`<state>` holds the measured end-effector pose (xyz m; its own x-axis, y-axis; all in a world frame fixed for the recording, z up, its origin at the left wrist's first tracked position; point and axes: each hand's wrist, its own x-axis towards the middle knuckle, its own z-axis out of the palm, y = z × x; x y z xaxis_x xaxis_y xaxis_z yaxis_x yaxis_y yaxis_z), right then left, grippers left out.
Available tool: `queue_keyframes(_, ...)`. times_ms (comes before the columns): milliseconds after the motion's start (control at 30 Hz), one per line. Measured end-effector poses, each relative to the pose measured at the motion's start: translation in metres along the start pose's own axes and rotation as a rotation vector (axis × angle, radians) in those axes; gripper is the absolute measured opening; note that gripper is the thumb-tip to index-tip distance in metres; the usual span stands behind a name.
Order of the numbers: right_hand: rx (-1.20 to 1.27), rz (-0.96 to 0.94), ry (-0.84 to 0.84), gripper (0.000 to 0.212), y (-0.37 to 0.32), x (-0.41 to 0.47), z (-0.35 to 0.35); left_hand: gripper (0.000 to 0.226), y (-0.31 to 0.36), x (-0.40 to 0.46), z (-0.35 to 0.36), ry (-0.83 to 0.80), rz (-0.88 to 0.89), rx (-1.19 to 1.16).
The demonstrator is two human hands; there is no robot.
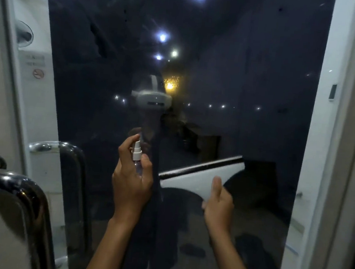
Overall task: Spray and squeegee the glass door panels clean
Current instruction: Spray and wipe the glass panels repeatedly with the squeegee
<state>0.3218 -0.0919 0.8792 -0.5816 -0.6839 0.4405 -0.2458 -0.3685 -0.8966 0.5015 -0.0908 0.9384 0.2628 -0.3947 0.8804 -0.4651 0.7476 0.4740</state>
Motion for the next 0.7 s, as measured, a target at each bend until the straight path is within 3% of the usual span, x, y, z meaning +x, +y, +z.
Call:
queue_keyframes(267,0.237,0.058,-0.036,0.059,-0.028,-0.005,0.017,0.039,-0.006,-0.026,-0.002,-0.002,-0.067,0.027)
queue_keyframes(367,0.171,0.062,-0.023,0.057,0.002,-0.025,0.015,0.038,-0.012,-0.042,-0.010,-0.001,-0.100,0.035)
queue_keyframes(500,0.089,0.211,-0.017,0.060,0.057,-0.069,0.014,0.038,-0.019,-0.064,-0.018,-0.021,-0.147,0.061)
queue_keyframes(700,0.179,0.182,0.003,0.051,0.048,-0.063,0.022,0.039,-0.024,-0.080,-0.024,-0.061,-0.176,0.071)
